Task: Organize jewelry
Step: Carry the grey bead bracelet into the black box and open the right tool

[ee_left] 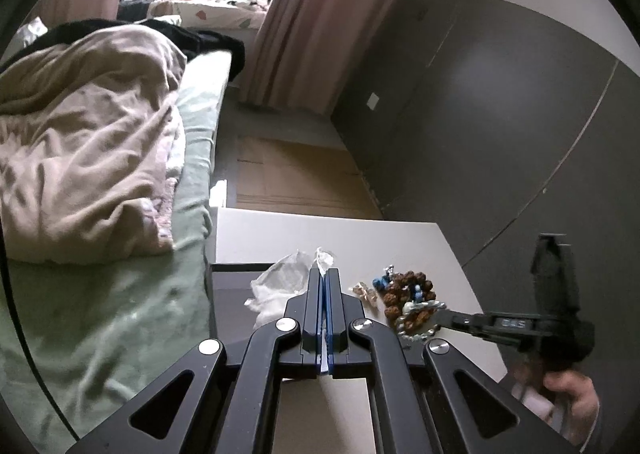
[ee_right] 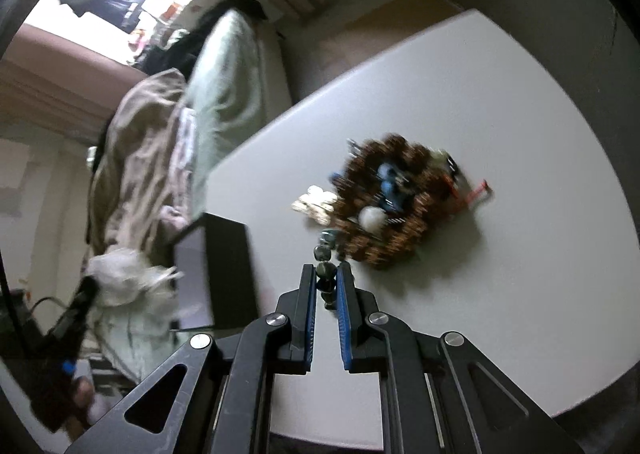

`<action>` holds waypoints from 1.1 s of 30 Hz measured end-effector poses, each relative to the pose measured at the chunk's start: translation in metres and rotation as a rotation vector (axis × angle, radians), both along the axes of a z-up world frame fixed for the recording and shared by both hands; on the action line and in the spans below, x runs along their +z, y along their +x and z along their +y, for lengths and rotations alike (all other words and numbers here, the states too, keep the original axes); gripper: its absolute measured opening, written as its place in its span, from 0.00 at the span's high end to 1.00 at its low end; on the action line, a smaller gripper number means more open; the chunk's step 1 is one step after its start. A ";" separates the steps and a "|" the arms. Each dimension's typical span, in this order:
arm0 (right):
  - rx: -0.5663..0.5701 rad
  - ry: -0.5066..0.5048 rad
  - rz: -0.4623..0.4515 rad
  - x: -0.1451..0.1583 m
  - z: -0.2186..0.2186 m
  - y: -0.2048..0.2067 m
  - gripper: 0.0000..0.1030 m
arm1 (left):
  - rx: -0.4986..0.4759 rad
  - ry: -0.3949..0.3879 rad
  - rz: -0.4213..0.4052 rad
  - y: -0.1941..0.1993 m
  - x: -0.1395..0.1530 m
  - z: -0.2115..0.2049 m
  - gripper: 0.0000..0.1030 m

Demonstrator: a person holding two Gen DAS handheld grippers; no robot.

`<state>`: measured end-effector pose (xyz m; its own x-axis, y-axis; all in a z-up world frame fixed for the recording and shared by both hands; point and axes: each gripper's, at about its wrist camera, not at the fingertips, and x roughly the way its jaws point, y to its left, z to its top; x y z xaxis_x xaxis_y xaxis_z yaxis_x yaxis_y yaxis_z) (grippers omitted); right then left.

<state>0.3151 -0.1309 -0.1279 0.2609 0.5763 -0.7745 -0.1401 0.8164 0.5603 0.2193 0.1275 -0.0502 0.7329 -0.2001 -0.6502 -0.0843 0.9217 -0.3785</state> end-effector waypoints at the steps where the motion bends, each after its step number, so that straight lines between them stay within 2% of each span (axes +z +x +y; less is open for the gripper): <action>1: 0.003 0.009 -0.012 0.005 0.002 -0.001 0.89 | -0.007 -0.011 0.013 0.004 -0.002 0.000 0.98; 2: 0.007 0.015 -0.024 0.011 0.004 -0.001 0.89 | -0.010 -0.025 0.036 0.008 -0.005 0.000 0.92; 4: 0.019 0.032 -0.042 0.020 0.009 -0.002 0.89 | -0.004 -0.056 0.058 0.010 -0.010 0.002 0.70; 5: 0.034 0.045 -0.055 0.026 0.016 -0.002 0.89 | 0.012 -0.067 0.054 0.008 -0.012 0.005 0.44; 6: 0.043 0.050 -0.063 0.029 0.019 -0.003 0.89 | 0.035 -0.067 0.040 0.004 -0.012 0.008 0.23; 8: 0.070 0.076 -0.079 0.038 0.028 -0.006 0.89 | 0.070 -0.063 0.007 -0.005 -0.009 0.013 0.12; 18: 0.252 0.165 -0.145 0.067 0.111 -0.021 0.89 | 0.176 -0.091 0.018 -0.046 -0.014 0.054 0.12; 20: 0.274 0.142 -0.150 0.069 0.127 -0.022 0.88 | 0.213 -0.098 0.023 -0.057 -0.014 0.063 0.12; 21: 0.276 0.111 -0.138 0.069 0.133 -0.023 0.78 | 0.231 -0.103 0.019 -0.062 -0.014 0.066 0.12; 22: 0.276 0.083 -0.121 0.070 0.137 -0.024 0.54 | 0.243 -0.114 0.005 -0.068 -0.013 0.070 0.12; 24: 0.252 0.055 -0.137 0.077 0.136 -0.031 0.24 | 0.248 -0.136 -0.022 -0.079 -0.011 0.075 0.13; 25: 0.239 0.044 -0.160 0.084 0.134 -0.036 0.19 | 0.250 -0.142 -0.030 -0.084 -0.010 0.077 0.13; 26: 0.233 0.031 -0.177 0.091 0.133 -0.040 0.18 | 0.254 -0.149 -0.043 -0.090 -0.008 0.079 0.13; 33: 0.243 -0.024 -0.243 0.119 0.132 -0.055 0.18 | 0.238 -0.148 -0.101 -0.115 0.001 0.076 0.13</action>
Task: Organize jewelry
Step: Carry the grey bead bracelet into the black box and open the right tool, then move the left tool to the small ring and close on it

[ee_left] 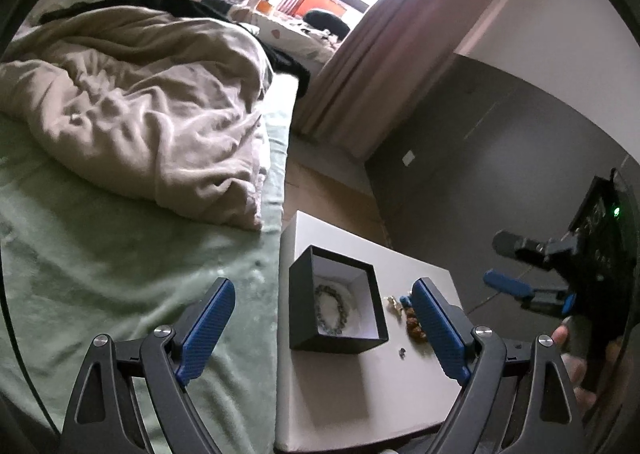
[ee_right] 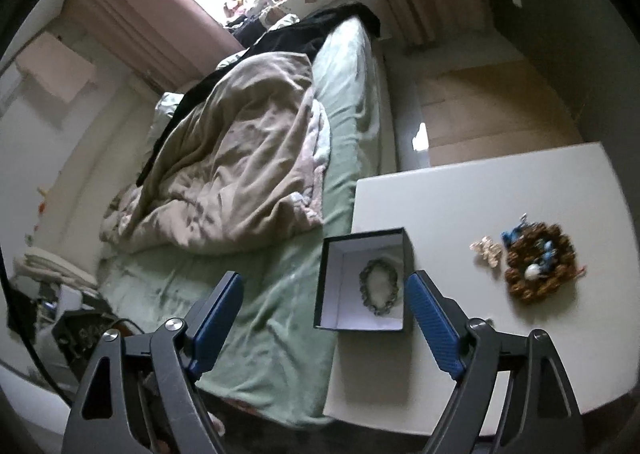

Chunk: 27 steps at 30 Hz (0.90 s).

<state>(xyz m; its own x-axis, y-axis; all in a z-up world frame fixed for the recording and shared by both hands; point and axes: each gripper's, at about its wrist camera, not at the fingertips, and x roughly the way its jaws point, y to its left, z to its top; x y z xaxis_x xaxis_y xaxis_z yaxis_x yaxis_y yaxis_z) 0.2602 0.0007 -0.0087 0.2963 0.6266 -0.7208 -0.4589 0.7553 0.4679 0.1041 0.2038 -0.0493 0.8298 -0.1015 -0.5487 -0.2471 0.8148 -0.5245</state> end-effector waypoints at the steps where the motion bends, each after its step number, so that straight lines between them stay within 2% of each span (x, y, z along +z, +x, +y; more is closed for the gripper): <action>1: -0.003 -0.001 -0.015 0.004 -0.003 -0.004 0.18 | -0.009 0.003 -0.003 -0.002 0.002 -0.002 0.13; 8: -0.095 -0.066 -0.064 0.019 -0.047 -0.019 0.18 | -0.072 0.009 -0.006 0.002 0.011 -0.024 0.13; 13: -0.153 -0.124 -0.096 0.023 -0.084 -0.019 0.18 | -0.123 0.046 -0.002 0.012 0.023 -0.056 0.12; 19: -0.165 -0.090 -0.069 0.021 -0.123 0.002 0.18 | -0.153 0.123 0.040 0.033 0.038 -0.092 0.12; 27: -0.210 0.017 0.025 -0.017 -0.180 0.042 0.18 | -0.209 0.184 0.148 0.071 0.030 -0.138 0.13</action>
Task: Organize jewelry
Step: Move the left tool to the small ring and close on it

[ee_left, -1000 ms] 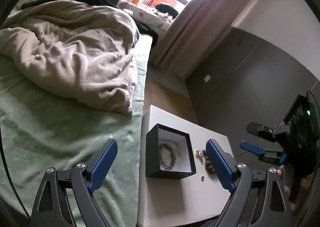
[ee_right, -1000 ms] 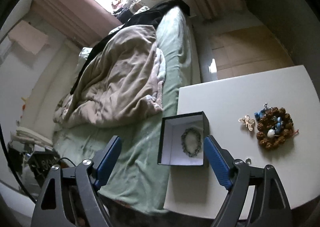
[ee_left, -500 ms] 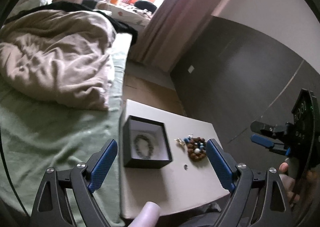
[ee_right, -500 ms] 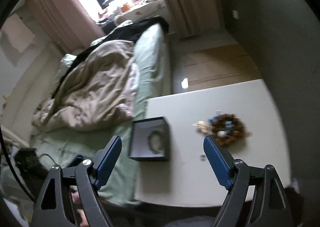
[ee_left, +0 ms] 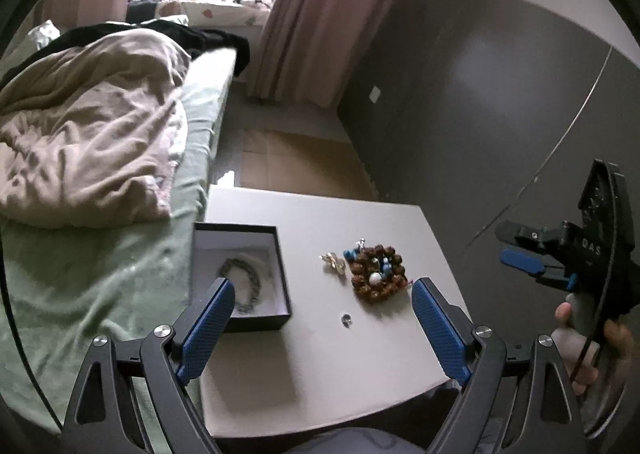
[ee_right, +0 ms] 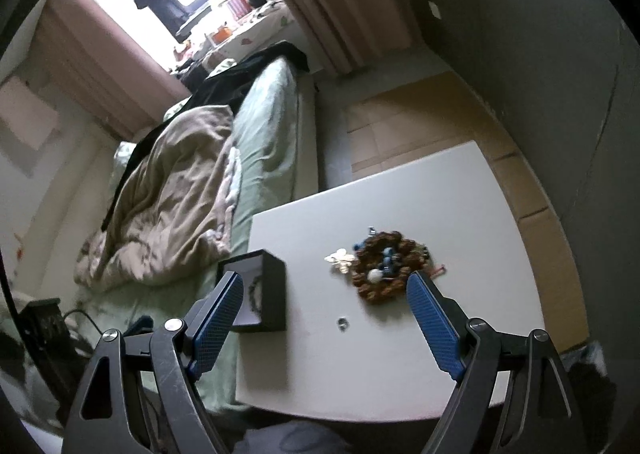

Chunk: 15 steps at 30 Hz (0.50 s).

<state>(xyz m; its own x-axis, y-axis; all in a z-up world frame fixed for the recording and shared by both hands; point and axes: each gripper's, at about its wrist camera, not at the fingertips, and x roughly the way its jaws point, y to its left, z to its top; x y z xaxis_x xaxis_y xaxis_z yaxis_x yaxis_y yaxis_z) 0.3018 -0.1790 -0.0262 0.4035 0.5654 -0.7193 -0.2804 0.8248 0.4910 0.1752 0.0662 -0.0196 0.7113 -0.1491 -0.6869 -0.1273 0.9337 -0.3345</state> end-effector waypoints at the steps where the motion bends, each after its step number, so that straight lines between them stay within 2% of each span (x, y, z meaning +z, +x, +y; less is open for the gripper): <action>1: -0.005 0.018 0.009 -0.006 -0.006 0.005 0.18 | -0.004 0.008 0.006 0.004 -0.002 -0.005 0.13; 4: -0.017 0.075 0.026 -0.023 -0.021 0.020 0.18 | -0.018 0.028 0.039 0.020 -0.009 -0.022 0.20; 6: -0.022 0.107 0.049 -0.041 -0.030 0.028 0.18 | -0.042 0.045 0.072 0.034 -0.017 -0.034 0.28; 8: -0.040 0.104 0.086 -0.056 -0.036 0.033 0.18 | -0.061 0.075 0.122 0.046 -0.028 -0.045 0.34; 11: -0.062 0.085 0.125 -0.072 -0.045 0.035 0.18 | -0.078 0.086 0.200 0.061 -0.048 -0.056 0.35; 15: -0.061 0.100 0.151 -0.081 -0.050 0.038 0.18 | -0.096 0.088 0.301 0.074 -0.076 -0.069 0.50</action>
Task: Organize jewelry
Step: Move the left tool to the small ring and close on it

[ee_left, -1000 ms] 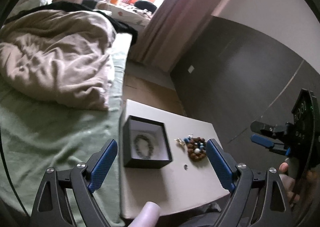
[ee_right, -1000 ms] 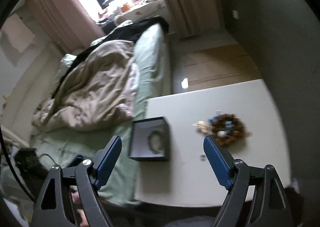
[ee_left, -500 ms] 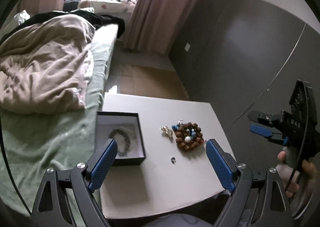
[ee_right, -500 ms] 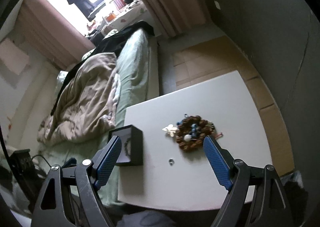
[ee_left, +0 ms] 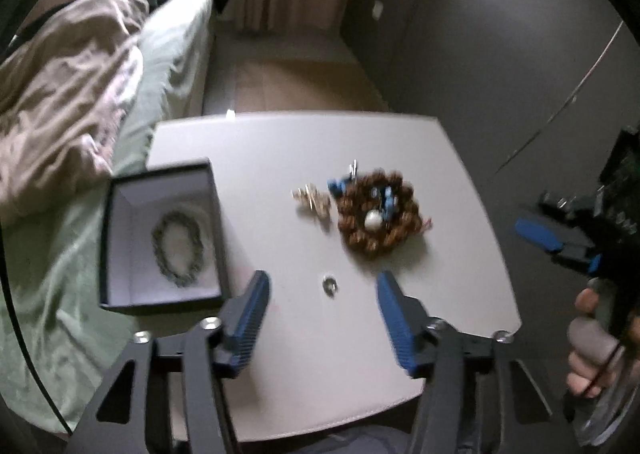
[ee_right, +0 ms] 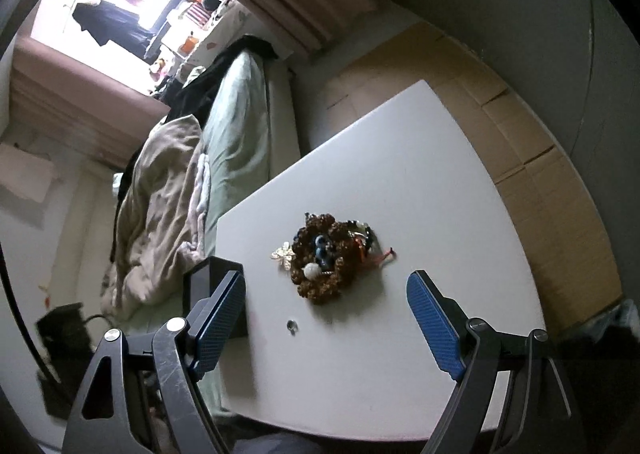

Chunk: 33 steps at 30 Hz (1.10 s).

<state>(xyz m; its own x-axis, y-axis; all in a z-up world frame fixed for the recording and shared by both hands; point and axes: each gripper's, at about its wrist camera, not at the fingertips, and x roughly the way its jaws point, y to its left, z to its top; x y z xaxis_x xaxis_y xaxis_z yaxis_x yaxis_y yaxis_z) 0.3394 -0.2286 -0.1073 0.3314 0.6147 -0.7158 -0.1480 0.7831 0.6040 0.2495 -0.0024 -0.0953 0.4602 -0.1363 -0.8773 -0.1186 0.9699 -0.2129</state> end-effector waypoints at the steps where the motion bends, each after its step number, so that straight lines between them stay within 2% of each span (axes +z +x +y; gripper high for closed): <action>1: -0.003 -0.007 0.004 -0.002 -0.001 0.000 0.18 | -0.004 -0.002 0.021 0.003 -0.007 -0.004 0.50; 11: -0.016 -0.054 0.042 -0.023 -0.019 0.001 0.18 | -0.001 0.049 0.155 0.036 -0.044 -0.030 0.51; 13: -0.031 -0.061 0.044 -0.024 -0.025 0.002 0.18 | -0.003 0.066 0.185 0.041 -0.054 -0.033 0.60; 16: -0.050 -0.058 0.037 -0.021 -0.033 0.002 0.18 | -0.007 0.076 0.225 0.047 -0.068 -0.037 0.66; 20: -0.060 -0.069 0.026 -0.018 -0.038 0.001 0.18 | 0.009 0.096 0.240 0.050 -0.078 -0.036 0.67; 23: -0.061 -0.078 0.025 -0.018 -0.039 0.002 0.18 | 0.011 0.103 0.259 0.053 -0.084 -0.036 0.74; 26: -0.058 -0.087 0.032 -0.021 -0.036 0.004 0.18 | 0.005 0.121 0.250 0.054 -0.086 -0.041 0.75; 28: -0.051 -0.093 0.038 -0.023 -0.030 0.005 0.18 | 0.015 0.130 0.250 0.055 -0.086 -0.040 0.84; 29: -0.046 -0.099 0.039 -0.024 -0.026 0.006 0.18 | 0.022 0.128 0.251 0.055 -0.086 -0.039 0.87; 33: -0.009 -0.113 0.039 -0.027 -0.009 0.008 0.18 | 0.021 0.085 0.244 0.056 -0.084 -0.031 0.87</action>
<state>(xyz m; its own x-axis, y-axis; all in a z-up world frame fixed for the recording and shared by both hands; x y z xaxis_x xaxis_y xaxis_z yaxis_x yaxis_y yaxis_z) 0.3471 -0.2380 -0.1340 0.3072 0.5268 -0.7925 -0.1193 0.8476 0.5171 0.3060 -0.0336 -0.1795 0.2359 -0.0501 -0.9705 -0.1769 0.9798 -0.0936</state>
